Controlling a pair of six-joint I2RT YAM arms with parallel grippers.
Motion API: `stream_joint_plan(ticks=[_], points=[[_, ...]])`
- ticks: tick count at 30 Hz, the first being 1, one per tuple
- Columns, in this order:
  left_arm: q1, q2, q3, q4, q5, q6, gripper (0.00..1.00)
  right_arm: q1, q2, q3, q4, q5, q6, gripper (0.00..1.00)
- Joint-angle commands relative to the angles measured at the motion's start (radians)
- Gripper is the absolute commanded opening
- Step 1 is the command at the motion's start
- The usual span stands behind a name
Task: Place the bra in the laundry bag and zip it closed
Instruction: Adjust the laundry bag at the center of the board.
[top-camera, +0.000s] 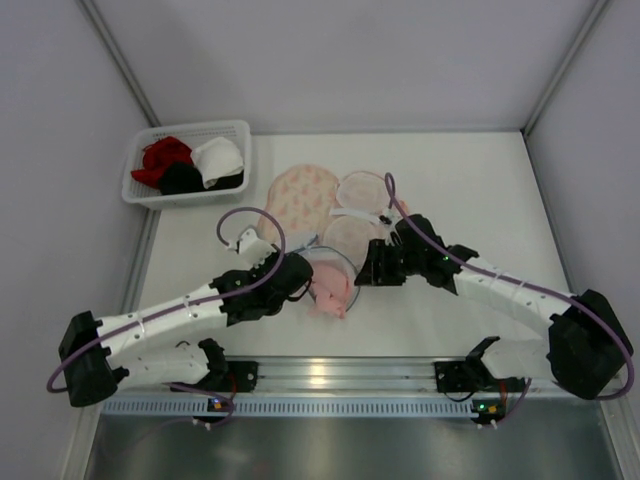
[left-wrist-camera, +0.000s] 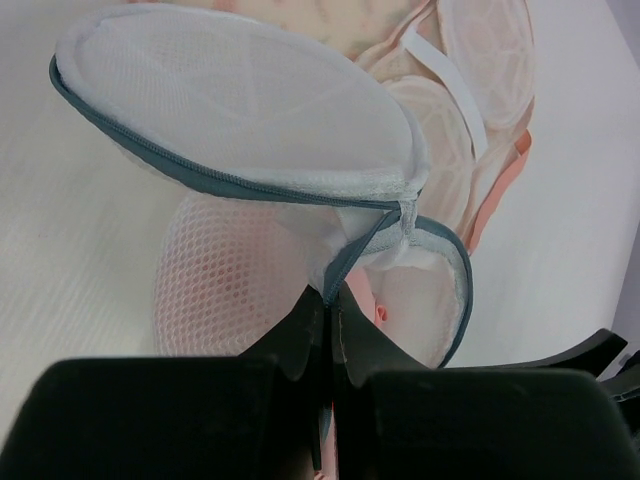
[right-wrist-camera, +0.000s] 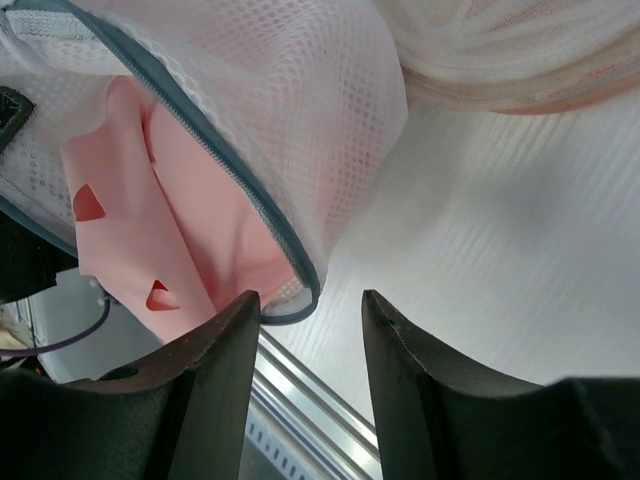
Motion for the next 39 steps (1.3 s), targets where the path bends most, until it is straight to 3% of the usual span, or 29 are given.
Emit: stream_joint_plan(ticks=[1,7,15,18,19,22,26,29,31,34,37,39], points=[[0.008,-0.026,0.025,0.056,0.000,-0.025,0.00,0.061,-0.042,-0.022,0.114,0.112,0.054,0.46],[0.008,-0.041,0.005,0.053,0.006,-0.038,0.00,0.101,0.009,-0.087,0.261,0.148,0.212,0.39],[0.008,-0.054,-0.006,0.055,-0.001,-0.048,0.00,0.199,0.061,-0.036,0.157,0.273,0.183,0.40],[0.007,-0.063,-0.013,0.056,-0.012,-0.036,0.00,0.207,0.067,0.004,0.085,0.310,0.157,0.07],[0.008,-0.061,-0.012,0.055,-0.018,-0.022,0.00,0.208,0.061,0.020,0.059,0.318,0.143,0.00],[0.008,-0.060,0.010,0.039,-0.043,0.079,0.00,0.210,0.015,0.132,-0.118,0.352,0.074,0.00],[0.007,-0.064,0.103,0.007,0.018,0.299,0.00,0.207,0.012,0.479,-0.524,0.280,-0.121,0.00],[0.008,-0.042,0.170,-0.110,0.074,0.404,0.00,0.182,0.018,0.568,-0.605,0.280,-0.229,0.00],[0.007,-0.037,0.262,-0.227,0.106,0.447,0.00,0.084,0.010,0.614,-0.682,0.149,-0.257,0.00],[0.008,-0.087,0.233,-0.302,0.080,0.395,0.00,0.072,-0.062,0.471,-0.604,0.079,-0.233,0.00],[0.075,-0.100,0.188,-0.329,0.211,0.404,0.00,0.069,-0.031,0.424,-0.726,0.151,-0.236,0.00],[0.076,-0.129,0.159,-0.327,0.238,0.369,0.00,0.093,-0.085,0.371,-0.694,0.211,-0.193,0.00]])
